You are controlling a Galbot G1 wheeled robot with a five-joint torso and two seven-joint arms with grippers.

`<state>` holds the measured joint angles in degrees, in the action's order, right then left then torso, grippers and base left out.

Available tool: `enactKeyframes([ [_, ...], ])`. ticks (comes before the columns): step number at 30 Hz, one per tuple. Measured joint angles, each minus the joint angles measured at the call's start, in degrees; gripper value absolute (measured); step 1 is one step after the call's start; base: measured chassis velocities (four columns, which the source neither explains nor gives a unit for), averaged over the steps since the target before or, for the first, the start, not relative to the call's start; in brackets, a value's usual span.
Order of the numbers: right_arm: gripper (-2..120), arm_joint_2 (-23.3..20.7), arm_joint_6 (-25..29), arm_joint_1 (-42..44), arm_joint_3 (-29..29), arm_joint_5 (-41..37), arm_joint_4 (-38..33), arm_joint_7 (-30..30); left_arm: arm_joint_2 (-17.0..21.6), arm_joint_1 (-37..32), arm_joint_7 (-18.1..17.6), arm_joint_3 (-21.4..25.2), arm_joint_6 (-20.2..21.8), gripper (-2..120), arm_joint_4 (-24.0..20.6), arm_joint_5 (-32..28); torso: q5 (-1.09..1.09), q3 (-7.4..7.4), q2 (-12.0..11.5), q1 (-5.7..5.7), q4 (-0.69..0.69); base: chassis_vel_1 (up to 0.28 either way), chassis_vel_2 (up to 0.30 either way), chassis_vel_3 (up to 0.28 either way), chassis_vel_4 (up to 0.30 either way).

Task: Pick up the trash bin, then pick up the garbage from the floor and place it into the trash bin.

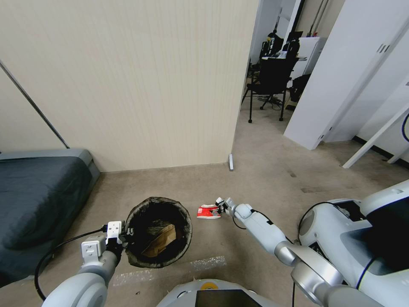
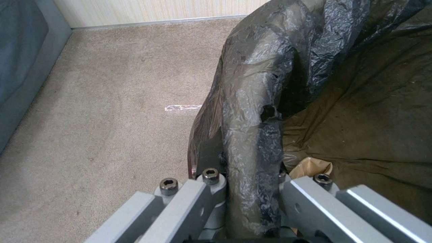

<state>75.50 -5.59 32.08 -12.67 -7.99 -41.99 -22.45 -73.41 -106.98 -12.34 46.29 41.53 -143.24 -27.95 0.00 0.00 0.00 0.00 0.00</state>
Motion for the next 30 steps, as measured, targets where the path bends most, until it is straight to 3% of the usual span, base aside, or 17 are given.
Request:
enactKeyframes([
  [24, 100, 5.0, 5.9, -4.0, 2.5, 5.7, 11.5, -1.2, -0.7, 0.0, 0.9, -0.2, -0.2, 2, 0.0, 1.1, 0.00, 0.00, 0.0, 0.00, 0.00, 0.000, 0.000, 0.000, 0.000],
  [30, 77, 5.5, 6.6, -4.7, 2.2, 6.6, 12.2, -1.3, -1.0, 0.1, 1.1, -0.3, -0.2, 2, 0.0, 1.2, 0.00, 0.00, 0.0, 0.00, 0.00, 0.000, 0.000, 0.000, 0.000],
])
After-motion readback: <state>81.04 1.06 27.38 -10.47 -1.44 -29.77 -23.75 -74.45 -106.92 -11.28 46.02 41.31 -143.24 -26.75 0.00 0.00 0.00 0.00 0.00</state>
